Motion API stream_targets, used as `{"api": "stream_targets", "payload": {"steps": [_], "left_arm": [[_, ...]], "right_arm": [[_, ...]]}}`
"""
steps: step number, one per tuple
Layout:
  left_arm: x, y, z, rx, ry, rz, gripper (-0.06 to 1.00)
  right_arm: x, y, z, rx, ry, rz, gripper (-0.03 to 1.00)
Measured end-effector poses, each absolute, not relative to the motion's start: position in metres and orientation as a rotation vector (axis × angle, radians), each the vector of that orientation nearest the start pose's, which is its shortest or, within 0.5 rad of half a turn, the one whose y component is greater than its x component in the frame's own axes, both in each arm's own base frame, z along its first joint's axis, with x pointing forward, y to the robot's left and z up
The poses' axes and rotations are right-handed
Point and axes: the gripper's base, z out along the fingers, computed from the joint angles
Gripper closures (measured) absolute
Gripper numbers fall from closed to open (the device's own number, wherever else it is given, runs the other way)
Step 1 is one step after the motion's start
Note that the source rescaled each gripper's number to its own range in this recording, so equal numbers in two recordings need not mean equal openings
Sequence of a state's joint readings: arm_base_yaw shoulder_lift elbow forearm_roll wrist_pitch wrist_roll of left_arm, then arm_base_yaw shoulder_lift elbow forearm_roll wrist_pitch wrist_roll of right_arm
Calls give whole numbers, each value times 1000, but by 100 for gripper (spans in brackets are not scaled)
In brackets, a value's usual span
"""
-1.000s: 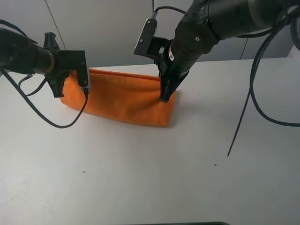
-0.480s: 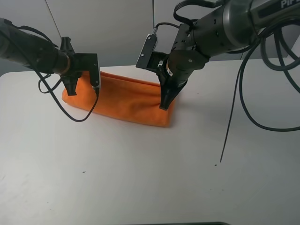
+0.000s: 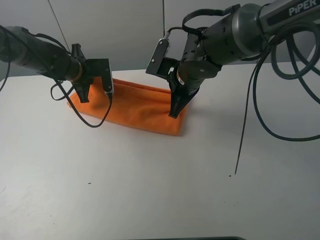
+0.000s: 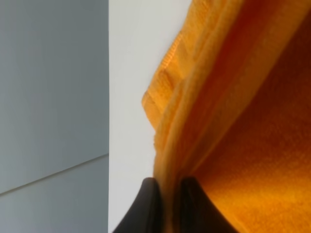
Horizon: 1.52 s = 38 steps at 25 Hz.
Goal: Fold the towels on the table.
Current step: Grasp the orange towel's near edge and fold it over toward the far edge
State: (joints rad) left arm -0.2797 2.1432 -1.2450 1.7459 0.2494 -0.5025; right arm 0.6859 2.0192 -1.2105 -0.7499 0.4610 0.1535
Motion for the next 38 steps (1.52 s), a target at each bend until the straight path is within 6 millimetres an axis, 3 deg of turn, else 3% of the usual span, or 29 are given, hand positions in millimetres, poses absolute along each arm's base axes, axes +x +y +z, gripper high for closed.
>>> {"api": "stream_targets", "payload": {"steps": [5, 7, 9, 11, 12, 14, 16, 17, 22, 27, 33, 38], "left_arm": [[427, -101, 106, 1581, 1866, 715, 94], [427, -101, 106, 1571, 1872, 709, 94], [427, -101, 106, 1567, 1874, 704, 88], [427, -101, 107, 1563, 1874, 703, 72], [428, -101, 106, 1557, 1877, 701, 59], [430, -102, 110, 1535, 1876, 708, 25], [434, -102, 114, 1515, 1871, 721, 1], [435, -102, 116, 1506, 1869, 727, -2], [437, -101, 124, 1477, 1865, 741, -2], [436, -101, 146, 1264, 1939, 670, -4], [428, -91, 159, 786, 2216, 536, -4], [413, -82, 148, 639, 2472, 537, -4]], "right_arm": [[329, 233, 133, -1421, 2179, -369, 95], [330, 232, 133, -1422, 2176, -371, 82], [331, 233, 133, -1419, 2163, -374, 59], [332, 233, 134, -1414, 2146, -385, 25], [333, 233, 135, -1416, 2133, -398, 11], [335, 232, 136, -1417, 2109, -421, 0], [336, 232, 137, -1415, 2092, -448, -3], [338, 232, 140, -1400, 2092, -465, -3], [349, 231, 161, -1197, 2178, -524, -3], [341, 229, 184, -1000, 2318, -375, -3], [326, 229, 209, -868, 2429, -180, -3], [317, 234, 208, -783, 2544, -22, -3]]}}
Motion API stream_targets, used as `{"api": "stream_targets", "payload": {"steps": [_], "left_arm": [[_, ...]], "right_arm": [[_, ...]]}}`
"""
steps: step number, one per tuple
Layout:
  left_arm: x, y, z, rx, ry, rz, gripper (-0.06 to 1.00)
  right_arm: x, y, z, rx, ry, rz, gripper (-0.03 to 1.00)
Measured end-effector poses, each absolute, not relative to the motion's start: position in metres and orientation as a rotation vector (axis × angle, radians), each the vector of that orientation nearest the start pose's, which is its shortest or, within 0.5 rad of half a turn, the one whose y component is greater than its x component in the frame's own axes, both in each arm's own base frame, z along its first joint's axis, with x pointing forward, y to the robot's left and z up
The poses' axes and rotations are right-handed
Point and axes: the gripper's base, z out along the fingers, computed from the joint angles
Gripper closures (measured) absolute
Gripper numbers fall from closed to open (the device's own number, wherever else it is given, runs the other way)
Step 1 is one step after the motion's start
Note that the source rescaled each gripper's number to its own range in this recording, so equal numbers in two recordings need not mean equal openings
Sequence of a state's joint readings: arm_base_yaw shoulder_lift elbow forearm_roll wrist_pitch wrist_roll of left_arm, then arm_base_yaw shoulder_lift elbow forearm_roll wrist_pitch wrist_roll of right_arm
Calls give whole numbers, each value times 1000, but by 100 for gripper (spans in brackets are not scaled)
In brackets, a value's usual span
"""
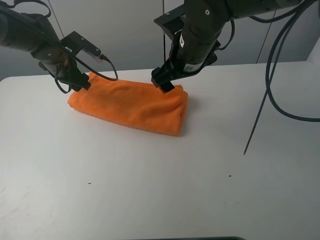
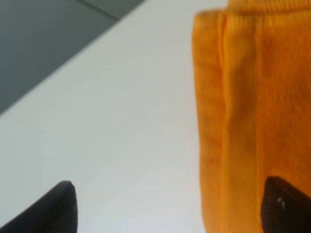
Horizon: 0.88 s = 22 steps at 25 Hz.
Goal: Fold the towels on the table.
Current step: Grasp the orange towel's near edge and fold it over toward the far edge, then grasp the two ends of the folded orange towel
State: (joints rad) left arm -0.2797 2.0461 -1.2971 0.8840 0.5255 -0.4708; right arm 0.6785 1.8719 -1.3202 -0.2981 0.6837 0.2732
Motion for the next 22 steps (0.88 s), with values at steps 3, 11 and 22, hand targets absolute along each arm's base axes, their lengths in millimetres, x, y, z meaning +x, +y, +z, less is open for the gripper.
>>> {"api": "stream_targets", "payload": {"steps": [3, 11, 22], "left_arm": [[407, -81, 143, 572, 2571, 446, -4], [407, -45, 136, 425, 2716, 196, -4], [417, -33, 140, 495, 2607, 46, -4]], "right_arm": [[313, 237, 207, -734, 2591, 53, -3], [320, 229, 206, -562, 2712, 468, -3], [350, 204, 170, -337, 2798, 620, -3]]}}
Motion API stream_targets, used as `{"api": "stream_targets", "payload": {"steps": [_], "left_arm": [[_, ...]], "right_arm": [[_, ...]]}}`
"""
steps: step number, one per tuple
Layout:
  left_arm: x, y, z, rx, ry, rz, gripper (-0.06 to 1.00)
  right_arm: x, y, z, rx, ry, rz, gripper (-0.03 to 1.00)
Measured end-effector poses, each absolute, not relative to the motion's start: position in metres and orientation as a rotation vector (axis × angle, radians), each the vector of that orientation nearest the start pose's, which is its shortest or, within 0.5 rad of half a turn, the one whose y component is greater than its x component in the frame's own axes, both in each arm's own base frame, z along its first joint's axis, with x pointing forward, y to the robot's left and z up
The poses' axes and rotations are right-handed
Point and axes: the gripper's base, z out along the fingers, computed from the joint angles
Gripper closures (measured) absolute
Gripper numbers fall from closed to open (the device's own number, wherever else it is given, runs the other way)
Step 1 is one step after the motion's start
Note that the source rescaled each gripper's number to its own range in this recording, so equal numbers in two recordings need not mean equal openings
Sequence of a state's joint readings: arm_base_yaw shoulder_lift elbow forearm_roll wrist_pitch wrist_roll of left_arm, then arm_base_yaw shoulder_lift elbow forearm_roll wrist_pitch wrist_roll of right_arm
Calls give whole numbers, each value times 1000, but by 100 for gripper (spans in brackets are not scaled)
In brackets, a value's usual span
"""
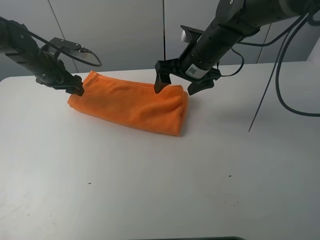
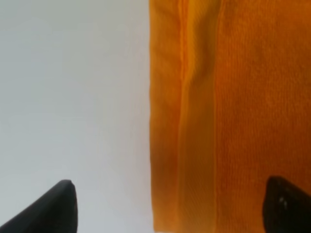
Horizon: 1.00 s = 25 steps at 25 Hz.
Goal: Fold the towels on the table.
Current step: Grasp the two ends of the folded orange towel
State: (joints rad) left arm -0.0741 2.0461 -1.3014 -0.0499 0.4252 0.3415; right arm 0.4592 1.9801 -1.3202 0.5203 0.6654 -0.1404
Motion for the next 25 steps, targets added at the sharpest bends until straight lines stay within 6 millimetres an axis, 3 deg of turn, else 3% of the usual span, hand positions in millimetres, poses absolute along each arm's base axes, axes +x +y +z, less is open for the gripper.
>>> {"api": "stream_targets", "payload": {"steps": [6, 13, 18, 25], "left_arm": [[421, -32, 143, 507, 2575, 63, -4], [428, -32, 111, 551, 2611, 73, -4], [428, -32, 103, 553, 2647, 62, -4], [418, -56, 98, 566, 2745, 10, -4]], "right_arm": [[353, 207, 153, -316, 2818, 641, -3], [351, 207, 148, -319, 2846, 646, -3], [348, 205, 143, -287, 2866, 640, -3], [337, 197, 124, -211, 2904, 599, -3]]}}
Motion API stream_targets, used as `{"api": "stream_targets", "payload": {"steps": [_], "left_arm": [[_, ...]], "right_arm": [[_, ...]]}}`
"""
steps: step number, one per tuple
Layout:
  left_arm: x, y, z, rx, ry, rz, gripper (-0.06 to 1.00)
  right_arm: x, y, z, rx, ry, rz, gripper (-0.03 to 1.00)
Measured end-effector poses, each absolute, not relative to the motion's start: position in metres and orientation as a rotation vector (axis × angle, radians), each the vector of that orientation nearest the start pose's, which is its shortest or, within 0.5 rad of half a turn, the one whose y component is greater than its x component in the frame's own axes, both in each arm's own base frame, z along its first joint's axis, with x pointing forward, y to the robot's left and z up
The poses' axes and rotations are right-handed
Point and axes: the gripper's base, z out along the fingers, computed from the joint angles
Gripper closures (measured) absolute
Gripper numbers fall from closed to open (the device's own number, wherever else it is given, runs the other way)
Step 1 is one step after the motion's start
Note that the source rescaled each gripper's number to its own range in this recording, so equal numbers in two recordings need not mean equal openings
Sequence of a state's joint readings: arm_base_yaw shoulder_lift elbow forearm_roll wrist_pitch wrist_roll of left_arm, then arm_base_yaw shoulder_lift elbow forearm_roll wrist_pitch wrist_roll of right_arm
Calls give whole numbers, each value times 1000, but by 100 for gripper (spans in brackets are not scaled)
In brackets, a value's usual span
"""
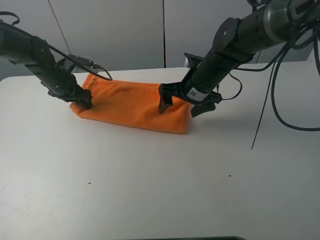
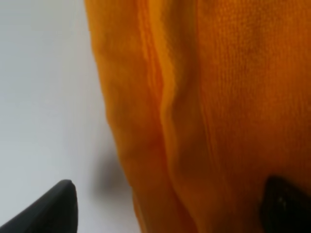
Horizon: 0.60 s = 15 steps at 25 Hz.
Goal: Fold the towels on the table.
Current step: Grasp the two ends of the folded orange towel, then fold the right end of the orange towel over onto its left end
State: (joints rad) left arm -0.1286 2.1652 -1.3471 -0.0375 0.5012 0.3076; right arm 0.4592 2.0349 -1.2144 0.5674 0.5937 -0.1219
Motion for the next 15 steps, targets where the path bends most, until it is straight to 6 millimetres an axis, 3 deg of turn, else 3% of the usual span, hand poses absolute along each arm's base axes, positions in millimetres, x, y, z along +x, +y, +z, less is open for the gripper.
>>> {"api": "stream_targets", "payload": {"steps": [5, 15], "left_arm": [[412, -75, 98, 616, 2766, 24, -4], [412, -74, 97, 591, 2777, 58, -4]], "right_arm": [[343, 197, 125, -182, 2841, 581, -3], [361, 168, 121, -71, 2810, 581, -3]]}}
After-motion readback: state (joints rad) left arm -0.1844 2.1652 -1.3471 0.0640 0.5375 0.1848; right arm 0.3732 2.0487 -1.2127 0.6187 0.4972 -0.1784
